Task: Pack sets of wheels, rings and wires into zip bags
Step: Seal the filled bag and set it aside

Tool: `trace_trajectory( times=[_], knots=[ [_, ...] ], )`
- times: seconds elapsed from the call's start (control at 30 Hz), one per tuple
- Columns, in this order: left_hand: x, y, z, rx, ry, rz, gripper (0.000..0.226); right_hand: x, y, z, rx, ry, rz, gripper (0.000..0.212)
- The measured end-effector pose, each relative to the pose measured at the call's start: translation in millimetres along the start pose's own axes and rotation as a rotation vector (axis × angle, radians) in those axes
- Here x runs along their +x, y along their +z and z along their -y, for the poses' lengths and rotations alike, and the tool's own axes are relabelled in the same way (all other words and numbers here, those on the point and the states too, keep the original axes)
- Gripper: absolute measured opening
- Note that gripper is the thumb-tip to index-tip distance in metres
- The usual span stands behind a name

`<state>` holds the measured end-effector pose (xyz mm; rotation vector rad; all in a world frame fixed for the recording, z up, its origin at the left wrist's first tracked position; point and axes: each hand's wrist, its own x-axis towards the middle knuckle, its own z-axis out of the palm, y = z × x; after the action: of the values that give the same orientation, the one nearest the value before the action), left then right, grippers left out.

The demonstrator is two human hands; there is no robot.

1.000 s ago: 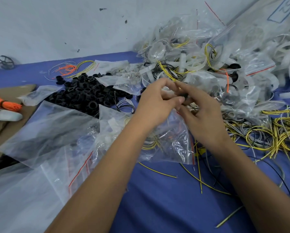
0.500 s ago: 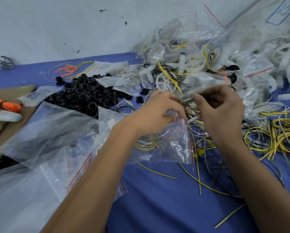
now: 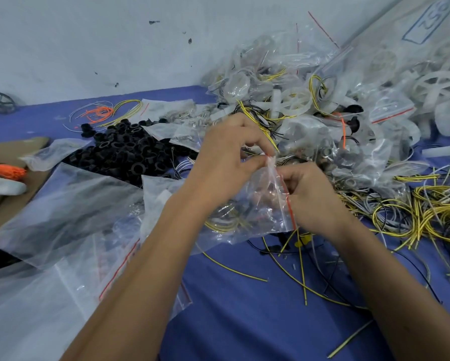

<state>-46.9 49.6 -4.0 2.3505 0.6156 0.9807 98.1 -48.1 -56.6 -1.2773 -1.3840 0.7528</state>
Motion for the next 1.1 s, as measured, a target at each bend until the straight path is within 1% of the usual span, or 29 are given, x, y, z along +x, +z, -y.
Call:
trace_trajectory(
  times=[0.07,0.1,0.13,0.2,0.23,0.27,0.3,0.33,0.37,0.4,0.43,0.5,0.53,0.6,0.63,0.7,0.77,0.83,0.87,0.93,1.0,1.03,1.07,1.1],
  knots=[
    [-0.1,0.3,0.5,-0.002,-0.005,-0.024,0.016,-0.6,4.1,0.8,0.076,-0.002,0.077,0.003],
    [0.0,-0.7,0.9,-0.005,-0.015,-0.047,0.017,-0.4,6.0,1.3,0.106,-0.019,0.031,0.006],
    [0.2,-2.7,1.6,-0.015,-0.025,-0.081,0.017,0.1,6.6,2.6,0.107,-0.048,-0.078,0.013],
    [1.2,-8.6,2.3,-0.031,-0.037,-0.172,0.015,2.2,3.0,5.0,0.051,-0.138,-0.394,0.027],
    [1.8,-12.2,2.0,-0.022,-0.032,-0.227,0.013,2.8,0.3,5.2,0.014,-0.182,-0.526,0.035],
    [2.3,-15.7,1.5,-0.007,-0.018,-0.283,0.011,2.8,-2.3,4.5,-0.017,-0.208,-0.611,0.043],
    [2.7,-19.0,0.1,0.006,-0.002,-0.344,0.010,1.6,-3.9,3.1,-0.022,-0.219,-0.651,0.051],
    [2.8,-22.1,-1.9,0.014,0.016,-0.408,0.008,1.3,-3.3,2.8,0.019,-0.202,-0.652,0.058],
    [2.8,-25.3,-4.6,0.025,0.040,-0.474,0.005,1.2,-1.5,3.3,0.092,-0.159,-0.612,0.061],
    [2.7,-28.2,-7.4,0.041,0.065,-0.537,0.001,2.4,2.1,7.1,0.157,-0.098,-0.533,0.063],
    [2.8,-31.0,-10.9,0.055,0.088,-0.600,0.004,3.7,5.9,10.1,0.212,-0.031,-0.417,0.066],
    [3.5,-36.2,-15.6,0.064,0.134,-0.697,0.007,6.0,10.9,12.0,0.285,0.059,-0.179,0.089],
    [4.2,-37.7,-17.1,0.071,0.149,-0.732,0.008,5.5,13.4,11.5,0.270,0.052,-0.073,0.094],
    [5.1,-36.8,-19.8,0.075,0.149,-0.760,0.011,2.5,22.2,7.0,0.214,-0.019,0.081,0.086],
    [5.2,-34.1,-21.5,0.070,0.138,-0.755,0.011,-0.2,26.6,7.0,0.200,-0.038,0.115,0.079],
    [4.4,-26.9,-24.8,0.068,0.118,-0.732,0.012,-3.1,32.5,7.9,0.236,-0.067,0.116,0.060],
    [4.8,-21.6,-25.3,0.050,0.111,-0.694,0.012,-3.1,35.9,7.3,0.291,-0.070,0.041,0.043],
    [6.2,-21.1,-21.4,0.008,0.077,-0.621,0.011,-1.6,36.9,8.7,0.417,0.034,-0.080,0.028],
    [6.7,-22.2,-17.9,-0.003,0.027,-0.564,0.011,0.2,36.6,7.0,0.494,0.107,-0.141,0.024],
    [7.3,-26.0,-6.0,-0.026,-0.155,-0.401,0.020,4.6,33.4,4.4,0.633,0.237,-0.291,0.019],
    [6.2,-31.6,5.2,-0.147,-0.415,-0.185,0.039,8.5,27.8,5.0,0.694,0.298,-0.415,0.021],
    [4.7,-34.8,10.9,-0.221,-0.542,-0.054,0.050,9.2,24.2,6.2,0.702,0.308,-0.441,0.020],
    [2.1,-38.3,15.7,-0.261,-0.623,0.093,0.057,9.7,20.2,6.3,0.705,0.312,-0.454,0.016],
    [-1.8,-41.1,20.5,-0.273,-0.650,0.245,0.059,9.8,16.8,8.3,0.713,0.326,-0.458,0.015]
  ],
)
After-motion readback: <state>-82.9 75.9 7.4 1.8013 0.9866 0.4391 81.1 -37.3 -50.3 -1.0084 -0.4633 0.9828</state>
